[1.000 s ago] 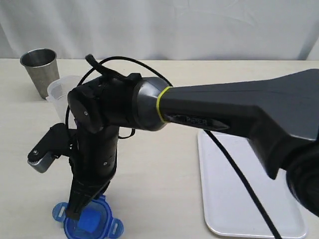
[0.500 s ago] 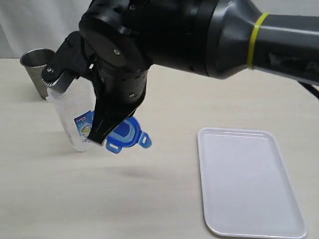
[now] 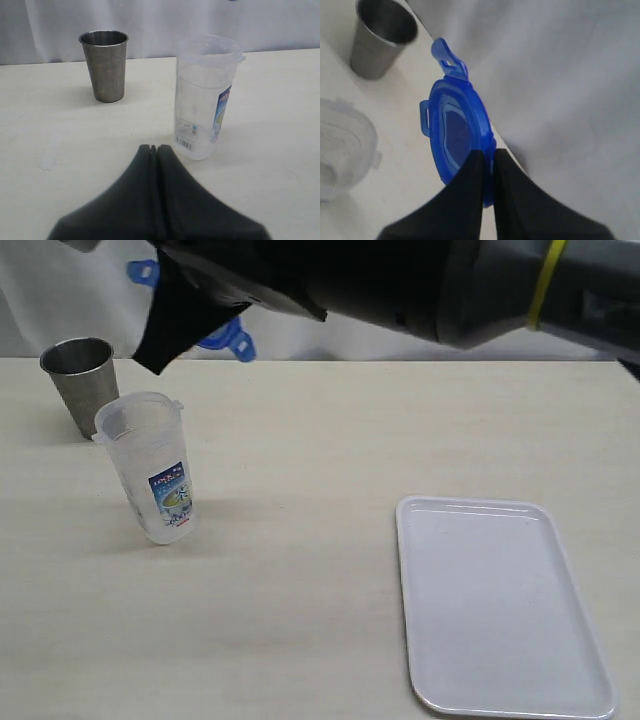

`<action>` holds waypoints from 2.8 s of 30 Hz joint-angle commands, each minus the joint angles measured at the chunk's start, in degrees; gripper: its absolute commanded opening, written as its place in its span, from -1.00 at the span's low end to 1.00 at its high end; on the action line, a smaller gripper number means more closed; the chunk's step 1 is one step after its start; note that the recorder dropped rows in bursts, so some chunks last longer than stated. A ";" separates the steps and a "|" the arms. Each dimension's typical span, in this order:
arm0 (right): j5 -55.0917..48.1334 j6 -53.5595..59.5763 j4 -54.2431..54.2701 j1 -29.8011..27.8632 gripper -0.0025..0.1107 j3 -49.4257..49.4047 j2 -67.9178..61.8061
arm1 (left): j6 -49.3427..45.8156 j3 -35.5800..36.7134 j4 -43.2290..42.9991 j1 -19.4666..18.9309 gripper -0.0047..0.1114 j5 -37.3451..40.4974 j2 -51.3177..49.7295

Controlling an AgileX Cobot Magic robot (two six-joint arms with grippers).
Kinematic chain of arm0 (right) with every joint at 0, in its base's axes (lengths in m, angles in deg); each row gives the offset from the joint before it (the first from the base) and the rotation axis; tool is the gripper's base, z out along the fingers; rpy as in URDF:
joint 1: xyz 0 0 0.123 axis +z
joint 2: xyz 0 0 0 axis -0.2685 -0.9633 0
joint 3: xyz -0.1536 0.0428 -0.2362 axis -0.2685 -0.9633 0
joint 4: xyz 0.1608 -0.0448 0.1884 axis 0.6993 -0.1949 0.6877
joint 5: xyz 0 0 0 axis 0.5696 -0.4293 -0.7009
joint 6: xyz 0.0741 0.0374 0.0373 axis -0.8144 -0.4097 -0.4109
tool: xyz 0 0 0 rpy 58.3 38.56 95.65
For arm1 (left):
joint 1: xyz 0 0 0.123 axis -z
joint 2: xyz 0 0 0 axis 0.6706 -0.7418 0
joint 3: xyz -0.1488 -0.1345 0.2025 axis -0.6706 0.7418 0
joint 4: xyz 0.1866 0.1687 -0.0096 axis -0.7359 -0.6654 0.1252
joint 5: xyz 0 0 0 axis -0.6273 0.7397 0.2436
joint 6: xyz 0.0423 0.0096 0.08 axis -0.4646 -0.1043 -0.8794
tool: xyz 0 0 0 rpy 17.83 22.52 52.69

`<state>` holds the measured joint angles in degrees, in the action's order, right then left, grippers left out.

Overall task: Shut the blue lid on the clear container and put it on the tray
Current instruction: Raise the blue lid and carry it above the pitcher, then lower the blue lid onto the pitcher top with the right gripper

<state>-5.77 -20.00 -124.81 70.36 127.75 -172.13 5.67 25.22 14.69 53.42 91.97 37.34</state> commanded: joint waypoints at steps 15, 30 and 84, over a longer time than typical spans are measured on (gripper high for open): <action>18.52 9.93 -15.26 -0.02 -0.88 0.85 -8.93 | 0.00 0.08 0.06 -0.27 -0.92 -0.50 0.16; 13.42 17.99 -13.31 3.28 -0.88 0.75 -8.93 | 0.00 0.08 0.06 -0.27 -0.92 -0.50 0.16; 4.45 20.69 -11.10 7.35 -0.88 -4.26 -8.93 | 0.00 0.08 0.06 -0.27 -0.92 -0.50 0.16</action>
<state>-1.48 -0.47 -138.03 77.73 123.82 -181.38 5.67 25.22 14.69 53.42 91.97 37.34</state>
